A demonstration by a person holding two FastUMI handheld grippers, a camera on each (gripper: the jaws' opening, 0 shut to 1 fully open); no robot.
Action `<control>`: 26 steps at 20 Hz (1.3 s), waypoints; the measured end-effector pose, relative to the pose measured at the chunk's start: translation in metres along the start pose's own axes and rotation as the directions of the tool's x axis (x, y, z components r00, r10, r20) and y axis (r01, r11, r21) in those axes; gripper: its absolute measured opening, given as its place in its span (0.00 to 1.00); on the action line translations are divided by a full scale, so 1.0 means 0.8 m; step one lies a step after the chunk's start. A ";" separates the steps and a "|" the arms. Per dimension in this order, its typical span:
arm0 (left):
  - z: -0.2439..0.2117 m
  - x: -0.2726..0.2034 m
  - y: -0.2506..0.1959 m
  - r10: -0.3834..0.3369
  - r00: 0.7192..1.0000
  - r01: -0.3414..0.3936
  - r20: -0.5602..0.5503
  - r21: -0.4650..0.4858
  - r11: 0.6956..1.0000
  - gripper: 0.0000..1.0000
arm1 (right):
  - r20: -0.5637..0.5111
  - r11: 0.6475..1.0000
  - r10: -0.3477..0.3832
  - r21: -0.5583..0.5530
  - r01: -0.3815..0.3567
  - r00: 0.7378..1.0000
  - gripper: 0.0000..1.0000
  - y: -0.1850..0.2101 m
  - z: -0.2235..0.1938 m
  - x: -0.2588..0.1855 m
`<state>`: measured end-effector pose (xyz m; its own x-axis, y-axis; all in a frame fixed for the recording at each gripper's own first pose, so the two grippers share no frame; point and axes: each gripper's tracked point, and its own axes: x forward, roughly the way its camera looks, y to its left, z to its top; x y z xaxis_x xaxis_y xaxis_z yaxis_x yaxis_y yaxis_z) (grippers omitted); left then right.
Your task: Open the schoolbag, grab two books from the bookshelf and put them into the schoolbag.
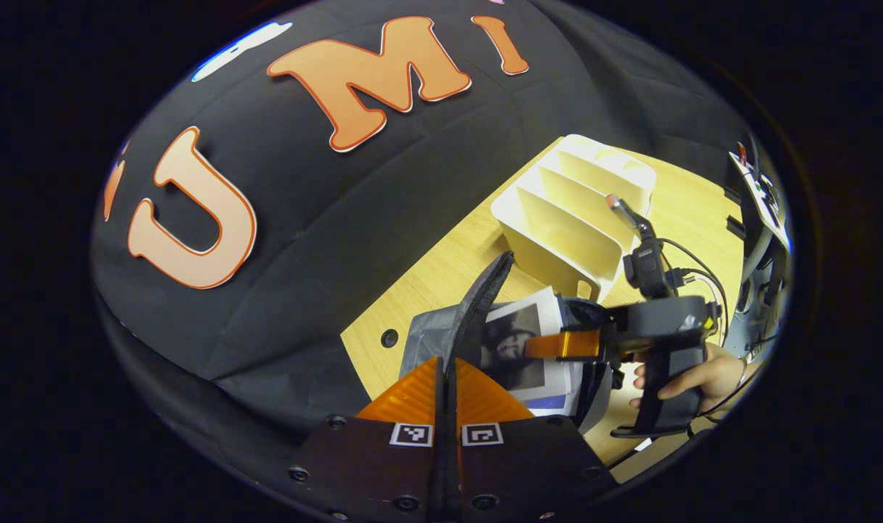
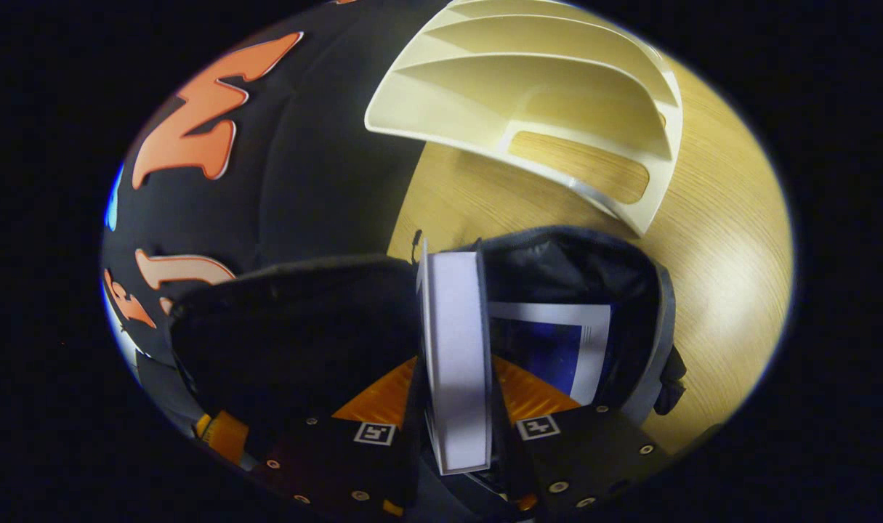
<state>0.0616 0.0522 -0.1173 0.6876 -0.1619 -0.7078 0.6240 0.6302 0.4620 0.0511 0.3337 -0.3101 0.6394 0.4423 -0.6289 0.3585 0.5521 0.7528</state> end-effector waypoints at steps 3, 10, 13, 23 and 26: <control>-0.015 -0.002 0.001 -0.009 1.000 0.009 -0.009 -0.039 0.999 0.01 | -0.053 0.997 -0.074 -0.028 0.073 0.996 0.88 -0.026 -0.016 -0.003; -0.041 -0.002 -0.018 -0.031 1.000 0.030 -0.004 -0.126 0.992 0.00 | 0.046 0.949 -0.235 -0.207 0.239 0.971 0.98 -0.094 0.037 -0.082; -0.054 -0.008 -0.048 -0.054 0.998 0.055 0.010 -0.159 0.986 0.00 | 0.147 0.882 -0.323 -0.310 0.354 0.935 0.98 -0.127 0.082 -0.120; -0.049 -0.015 -0.105 -0.100 0.994 0.113 0.054 -0.375 0.920 0.08 | 0.376 0.732 -0.328 -0.478 0.485 0.866 0.99 -0.142 0.220 -0.255; -0.023 -0.031 -0.126 -0.149 0.982 0.185 0.114 -0.456 0.870 0.76 | 0.399 0.707 -0.293 -0.522 0.478 0.869 0.98 -0.125 0.238 -0.279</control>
<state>-0.0253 0.0064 -0.1558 0.6247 -0.3398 -0.7031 0.5009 0.8651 0.0270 0.0024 0.0450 -0.2083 0.7218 -0.0590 -0.6896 0.2041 0.9702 0.1305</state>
